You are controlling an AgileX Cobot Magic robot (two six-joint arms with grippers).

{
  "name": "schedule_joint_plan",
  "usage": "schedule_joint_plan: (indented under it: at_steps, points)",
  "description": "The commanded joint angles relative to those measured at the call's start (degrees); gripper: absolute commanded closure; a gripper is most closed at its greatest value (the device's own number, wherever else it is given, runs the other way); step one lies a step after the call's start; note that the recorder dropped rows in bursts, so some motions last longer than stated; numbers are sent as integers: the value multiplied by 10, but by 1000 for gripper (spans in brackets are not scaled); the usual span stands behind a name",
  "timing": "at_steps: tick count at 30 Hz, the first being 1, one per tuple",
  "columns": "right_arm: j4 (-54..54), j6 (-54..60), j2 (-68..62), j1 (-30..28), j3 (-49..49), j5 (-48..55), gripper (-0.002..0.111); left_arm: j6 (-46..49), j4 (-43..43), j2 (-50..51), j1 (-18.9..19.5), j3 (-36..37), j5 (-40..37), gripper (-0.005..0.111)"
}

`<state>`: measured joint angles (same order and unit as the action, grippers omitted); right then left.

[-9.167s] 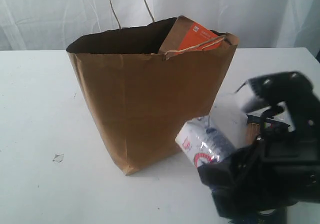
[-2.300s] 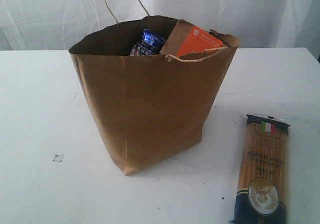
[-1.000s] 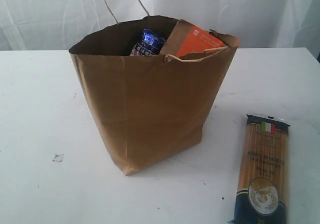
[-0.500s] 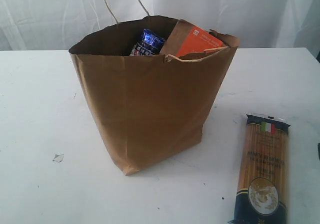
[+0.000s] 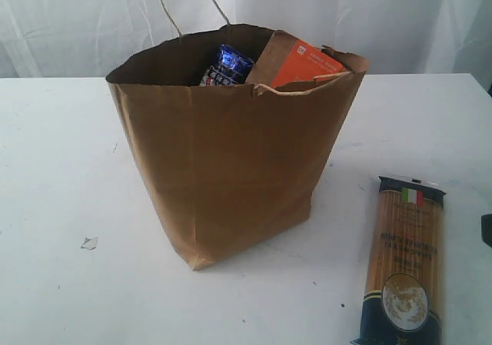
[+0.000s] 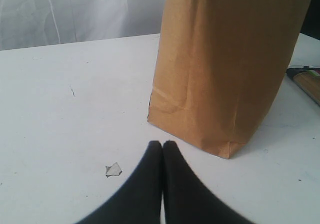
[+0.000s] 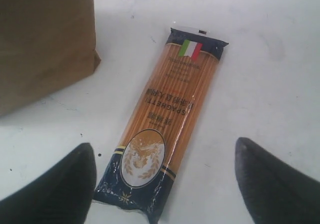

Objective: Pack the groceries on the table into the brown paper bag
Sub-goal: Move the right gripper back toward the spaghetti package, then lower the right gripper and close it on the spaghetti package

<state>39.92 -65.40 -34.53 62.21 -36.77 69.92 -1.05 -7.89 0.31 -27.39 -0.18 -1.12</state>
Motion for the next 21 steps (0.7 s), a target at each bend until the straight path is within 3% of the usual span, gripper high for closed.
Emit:
schedule_joint_plan:
  at_steps: [1, 15, 18, 21]
  points:
    - [9, -8, 3, 1, 3, 0, 37, 0, -2, -3, 0, 2, -2, 107]
    - [-16, 20, -65, 1, 6, 0, 37, 0, -2, -3, 0, 2, -2, 107]
    - [-27, -52, -115, -6, 27, 0, 37, 0, -2, -3, 0, 2, -2, 107]
    - [-49, -136, -165, -47, 35, -62, 37, 0, -2, -3, 0, 2, -2, 107]
